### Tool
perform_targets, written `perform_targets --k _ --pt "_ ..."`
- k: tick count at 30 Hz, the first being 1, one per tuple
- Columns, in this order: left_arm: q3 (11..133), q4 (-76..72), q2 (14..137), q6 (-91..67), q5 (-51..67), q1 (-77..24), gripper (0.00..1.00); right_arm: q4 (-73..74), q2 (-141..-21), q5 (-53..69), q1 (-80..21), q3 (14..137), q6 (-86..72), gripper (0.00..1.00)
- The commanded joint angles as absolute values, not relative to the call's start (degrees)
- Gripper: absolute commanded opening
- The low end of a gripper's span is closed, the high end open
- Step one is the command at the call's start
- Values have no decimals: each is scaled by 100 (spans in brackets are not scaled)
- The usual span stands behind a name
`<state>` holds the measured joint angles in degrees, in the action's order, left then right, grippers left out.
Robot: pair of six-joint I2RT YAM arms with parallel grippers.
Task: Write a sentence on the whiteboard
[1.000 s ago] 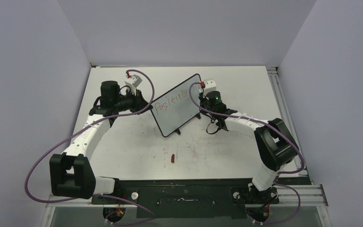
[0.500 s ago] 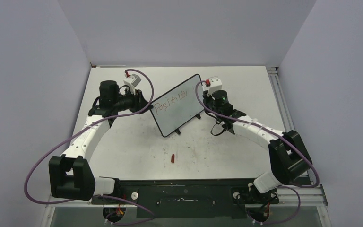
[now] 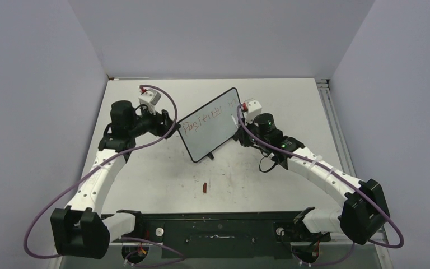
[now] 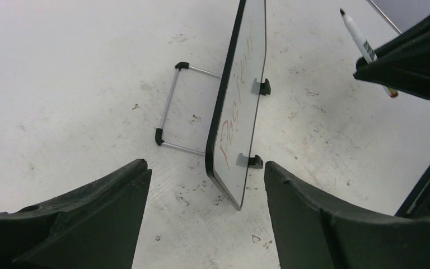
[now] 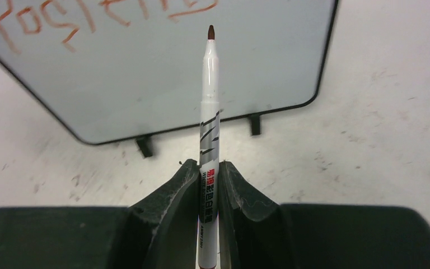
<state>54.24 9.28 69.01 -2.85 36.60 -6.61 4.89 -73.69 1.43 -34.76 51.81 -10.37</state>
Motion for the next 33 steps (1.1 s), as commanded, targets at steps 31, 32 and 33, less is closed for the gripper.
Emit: perform_targets --k 31,32,33 --pt "4245 2305 4360 1478 220 -7394 63 4034 -7262 4628 -5484 6252 -2354 5" --pt "4253 2299 4408 1461 263 -7412 61 4072 -7284 4611 -5525 6283 -2317 5" --pt "4260 2290 4448 1440 279 -7429 60 4099 -7299 4600 -5544 6313 -2286 5"
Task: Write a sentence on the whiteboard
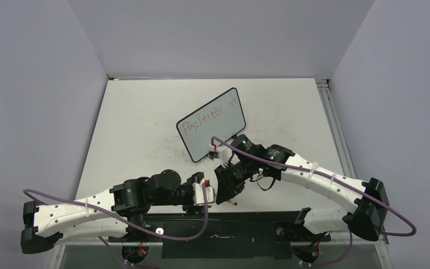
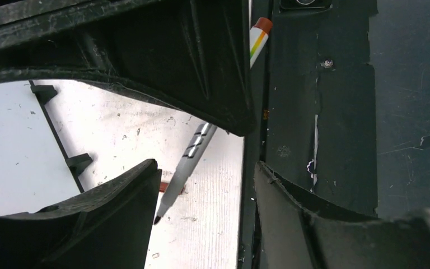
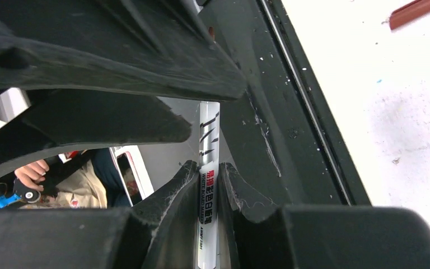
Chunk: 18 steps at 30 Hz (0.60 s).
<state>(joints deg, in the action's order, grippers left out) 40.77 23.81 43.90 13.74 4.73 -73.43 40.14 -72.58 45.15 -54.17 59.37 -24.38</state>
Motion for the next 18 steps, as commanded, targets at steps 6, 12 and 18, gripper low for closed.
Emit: perform_targets --k 6,12,18 --pt "4292 2215 4677 1360 355 -7475 44 4060 -7253 4523 -5569 6428 -2225 5" --pt "4377 2116 4835 1178 448 -7592 25 4005 -7186 4266 -5570 6530 -2258 5" --pt "4361 2011 4970 957 365 -7603 0 3779 -7032 3879 -5551 6570 -2431 7"
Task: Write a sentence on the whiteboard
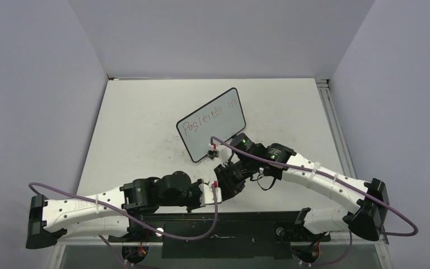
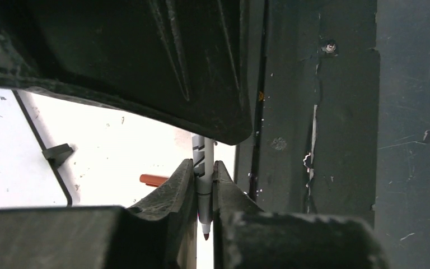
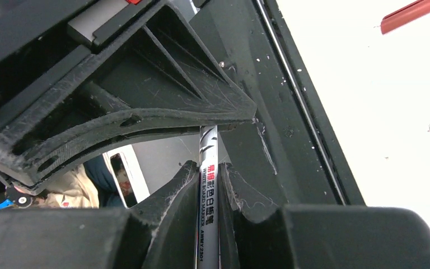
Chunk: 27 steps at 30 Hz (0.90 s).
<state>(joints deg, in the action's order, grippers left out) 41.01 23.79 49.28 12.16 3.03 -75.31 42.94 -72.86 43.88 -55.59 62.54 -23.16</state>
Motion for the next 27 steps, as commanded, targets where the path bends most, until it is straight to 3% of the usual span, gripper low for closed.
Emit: perform_targets --k 1,8,10,17,27 --pt "4329 1994 4943 939 283 -7603 0 3756 -6963 3757 -5544 6567 -2478 9" --pt "4089 1819 4591 730 299 -7324 0 3332 -6284 3537 -5286 6260 -2732 49" --pt "4114 1838 4609 730 414 -7220 0 3294 -6156 3534 -5233 6195 -2762 55" --pt "4139 1842 4571 736 797 -6851 0 3110 -6015 3802 -5226 6022 -2911 59" --pt "4155 1922 4566 767 816 -6814 0 2763 -6105 4025 -5310 5916 -3002 39"
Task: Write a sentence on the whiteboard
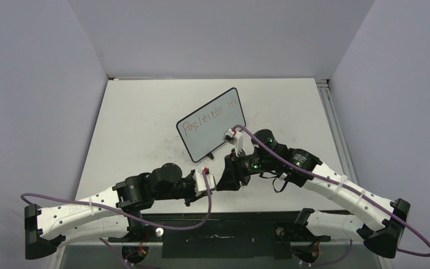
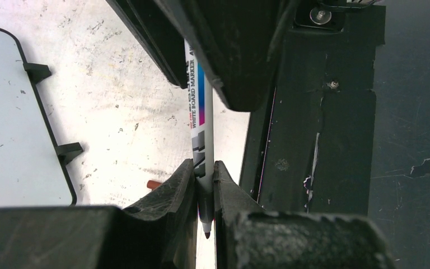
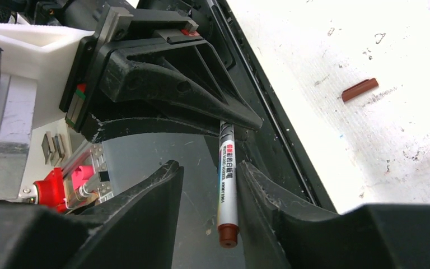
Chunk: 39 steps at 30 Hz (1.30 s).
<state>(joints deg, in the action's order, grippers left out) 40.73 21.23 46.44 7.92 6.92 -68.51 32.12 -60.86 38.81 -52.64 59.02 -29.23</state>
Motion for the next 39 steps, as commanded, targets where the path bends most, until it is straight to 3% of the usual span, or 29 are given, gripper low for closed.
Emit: perform_targets --k 1,18,24,29,34,39 --pt "4157 1929 4574 773 819 -6812 0 2756 -6107 4032 -5323 5915 -3012 38" --pt "4165 1934 4528 779 874 -6707 0 2790 -6185 4019 -5423 5783 -2967 26" --pt "4173 1925 4526 765 888 -6681 0 2877 -6172 3892 -5455 5796 -2923 7" --pt "4207 1895 4494 669 820 -6575 1 2988 -6093 3608 -5475 5836 -2830 5" --pt "4212 1743 4315 461 797 -6272 50 3223 -5878 2856 -5475 5982 -2733 5" --pt "4219 1603 4070 244 912 -5755 75 3616 -5665 1894 -5467 6082 -2684 5"
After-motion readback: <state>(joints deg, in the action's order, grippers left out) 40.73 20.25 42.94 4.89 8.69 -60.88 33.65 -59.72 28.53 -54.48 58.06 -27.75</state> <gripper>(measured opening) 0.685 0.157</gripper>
